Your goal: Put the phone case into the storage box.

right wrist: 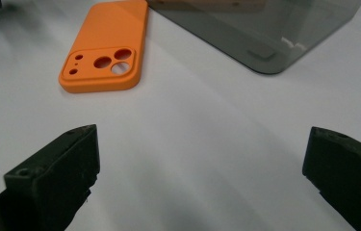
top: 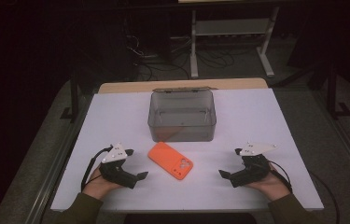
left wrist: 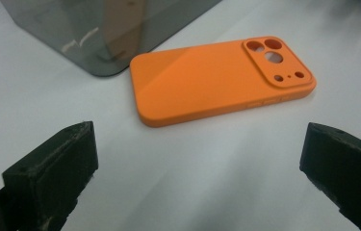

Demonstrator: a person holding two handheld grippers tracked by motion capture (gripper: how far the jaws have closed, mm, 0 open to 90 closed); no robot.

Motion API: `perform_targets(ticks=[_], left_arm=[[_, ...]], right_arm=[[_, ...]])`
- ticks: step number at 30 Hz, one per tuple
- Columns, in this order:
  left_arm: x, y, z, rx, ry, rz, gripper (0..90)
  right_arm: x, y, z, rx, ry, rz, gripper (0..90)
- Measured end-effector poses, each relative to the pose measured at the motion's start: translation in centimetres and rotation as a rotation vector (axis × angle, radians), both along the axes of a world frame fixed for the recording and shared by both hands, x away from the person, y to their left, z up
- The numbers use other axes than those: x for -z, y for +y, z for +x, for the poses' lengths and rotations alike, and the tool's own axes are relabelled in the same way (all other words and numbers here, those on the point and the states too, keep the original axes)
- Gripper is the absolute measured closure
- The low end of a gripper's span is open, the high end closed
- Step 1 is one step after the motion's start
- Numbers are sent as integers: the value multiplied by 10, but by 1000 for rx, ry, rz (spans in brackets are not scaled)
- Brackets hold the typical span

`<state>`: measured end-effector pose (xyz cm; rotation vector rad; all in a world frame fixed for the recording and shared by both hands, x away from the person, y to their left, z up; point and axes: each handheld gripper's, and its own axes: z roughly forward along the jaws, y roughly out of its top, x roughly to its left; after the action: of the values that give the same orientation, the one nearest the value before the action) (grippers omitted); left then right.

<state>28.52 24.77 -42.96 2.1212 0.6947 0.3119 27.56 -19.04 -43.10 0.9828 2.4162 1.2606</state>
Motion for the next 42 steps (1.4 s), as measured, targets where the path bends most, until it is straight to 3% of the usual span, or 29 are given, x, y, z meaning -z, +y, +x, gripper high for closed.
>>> perform_targets(ticks=[10, 42], left_arm=[[-1, 2, -1, -2, -1, -9, 0], [0, 0, 0, 5, 13, -3, 0]], right_arm=[[-7, 8, 3, -10, -15, 10, 0], [-12, 25, 14, -44, 5, 14, 0]])
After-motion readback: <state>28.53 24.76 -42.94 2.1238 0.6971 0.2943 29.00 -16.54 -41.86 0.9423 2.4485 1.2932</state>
